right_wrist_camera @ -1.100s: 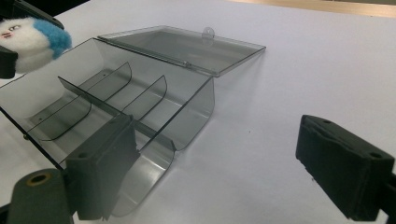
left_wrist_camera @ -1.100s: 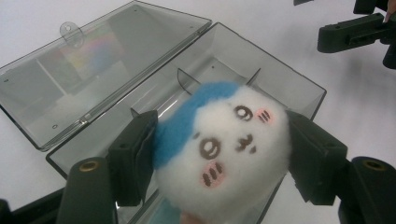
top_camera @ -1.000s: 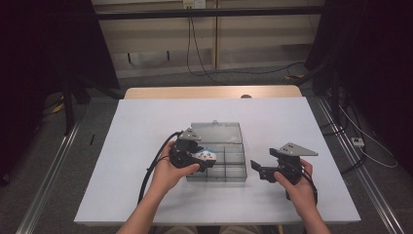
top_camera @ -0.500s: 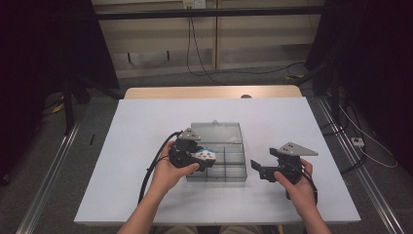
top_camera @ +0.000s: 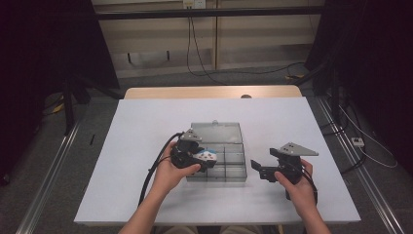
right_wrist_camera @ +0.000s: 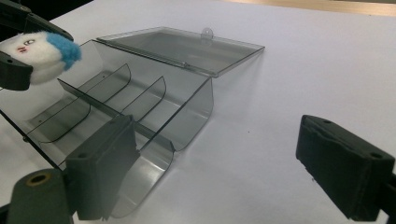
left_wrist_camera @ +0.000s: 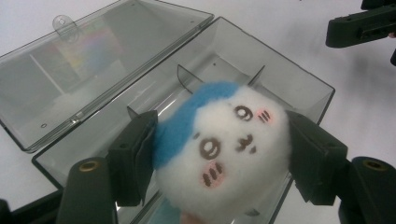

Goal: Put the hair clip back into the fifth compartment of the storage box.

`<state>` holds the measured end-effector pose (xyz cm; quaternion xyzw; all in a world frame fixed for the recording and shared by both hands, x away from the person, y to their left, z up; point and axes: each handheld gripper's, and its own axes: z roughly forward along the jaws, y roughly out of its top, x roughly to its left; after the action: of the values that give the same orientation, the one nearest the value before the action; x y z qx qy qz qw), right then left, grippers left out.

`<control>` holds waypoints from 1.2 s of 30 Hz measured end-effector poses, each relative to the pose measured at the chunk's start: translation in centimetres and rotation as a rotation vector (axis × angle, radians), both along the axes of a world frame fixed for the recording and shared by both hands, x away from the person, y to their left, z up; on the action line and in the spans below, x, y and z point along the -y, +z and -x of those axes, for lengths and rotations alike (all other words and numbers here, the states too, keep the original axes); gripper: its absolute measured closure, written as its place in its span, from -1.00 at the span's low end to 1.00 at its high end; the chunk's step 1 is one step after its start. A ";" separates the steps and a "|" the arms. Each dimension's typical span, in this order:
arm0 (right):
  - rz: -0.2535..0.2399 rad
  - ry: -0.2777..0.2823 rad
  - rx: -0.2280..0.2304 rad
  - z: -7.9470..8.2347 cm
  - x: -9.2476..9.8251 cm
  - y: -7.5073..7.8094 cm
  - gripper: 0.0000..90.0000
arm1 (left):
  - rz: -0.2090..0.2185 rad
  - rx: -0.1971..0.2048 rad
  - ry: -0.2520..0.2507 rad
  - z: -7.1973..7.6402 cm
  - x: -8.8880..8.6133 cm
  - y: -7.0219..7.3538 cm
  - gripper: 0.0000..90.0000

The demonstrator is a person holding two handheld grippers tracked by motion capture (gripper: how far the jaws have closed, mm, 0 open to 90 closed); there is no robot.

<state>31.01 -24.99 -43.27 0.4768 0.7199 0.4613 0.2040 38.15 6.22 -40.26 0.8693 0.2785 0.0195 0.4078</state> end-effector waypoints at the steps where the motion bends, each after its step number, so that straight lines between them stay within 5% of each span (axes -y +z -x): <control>1: 0.001 0.003 0.000 0.0 0.0 0.0 -0.74 | 0.001 -0.002 0.002 0.0 0.0 -0.1 -0.29; 36: 0.010 0.003 0.004 0.1 0.0 0.1 -0.74 | -0.013 -0.004 -0.024 0.2 1.7 -1.0 -0.30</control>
<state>30.92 -25.02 -43.16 0.4736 0.7226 0.4589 0.2073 37.94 4.48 -41.30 0.8755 0.2685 0.0144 0.4016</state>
